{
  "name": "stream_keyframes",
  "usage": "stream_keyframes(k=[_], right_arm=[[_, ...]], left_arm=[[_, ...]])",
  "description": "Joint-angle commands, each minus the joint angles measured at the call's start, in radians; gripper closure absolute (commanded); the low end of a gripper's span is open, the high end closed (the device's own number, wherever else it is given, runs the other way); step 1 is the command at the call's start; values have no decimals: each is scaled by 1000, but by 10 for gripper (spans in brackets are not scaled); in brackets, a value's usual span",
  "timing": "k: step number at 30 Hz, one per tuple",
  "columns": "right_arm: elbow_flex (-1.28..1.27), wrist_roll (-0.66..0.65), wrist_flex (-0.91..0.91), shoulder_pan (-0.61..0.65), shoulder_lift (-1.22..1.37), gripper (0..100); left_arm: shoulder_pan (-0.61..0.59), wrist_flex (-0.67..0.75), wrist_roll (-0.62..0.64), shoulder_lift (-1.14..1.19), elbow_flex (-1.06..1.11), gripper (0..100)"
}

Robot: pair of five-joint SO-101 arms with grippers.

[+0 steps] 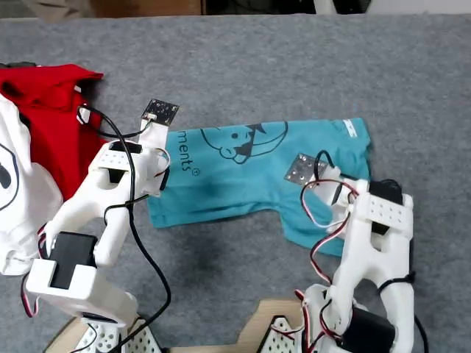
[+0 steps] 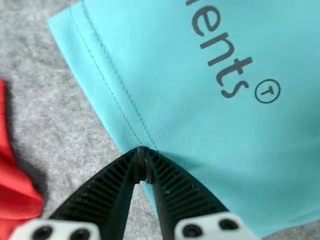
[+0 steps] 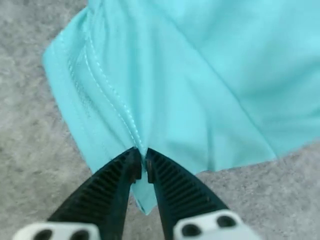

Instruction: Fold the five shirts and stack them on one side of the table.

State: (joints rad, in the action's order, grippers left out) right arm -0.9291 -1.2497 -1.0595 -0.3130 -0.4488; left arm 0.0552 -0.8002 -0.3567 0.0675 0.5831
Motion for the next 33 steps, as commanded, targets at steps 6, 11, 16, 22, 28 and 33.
stream_keyframes(k=[6, 11, 16, 22, 28, 33], right_arm=[[133, -5, -172, -10, -35, 995], [97, -6, -178, 2, -35, 995], [31, -5, -178, 62, -35, 995], [4, -3, -172, 67, -64, 995], [-113, -6, 12, 64, -73, 993], [-133, -11, 64, 25, -54, 936]], left_arm=[[-6, 3, -2, -10, -5, 981], [-6, 3, -2, -10, -5, 981], [-6, 3, -2, -10, -5, 981], [-6, 3, -2, -10, -5, 981], [-6, 3, -2, -10, -5, 981], [-9, -11, -8, -19, -14, 981]])
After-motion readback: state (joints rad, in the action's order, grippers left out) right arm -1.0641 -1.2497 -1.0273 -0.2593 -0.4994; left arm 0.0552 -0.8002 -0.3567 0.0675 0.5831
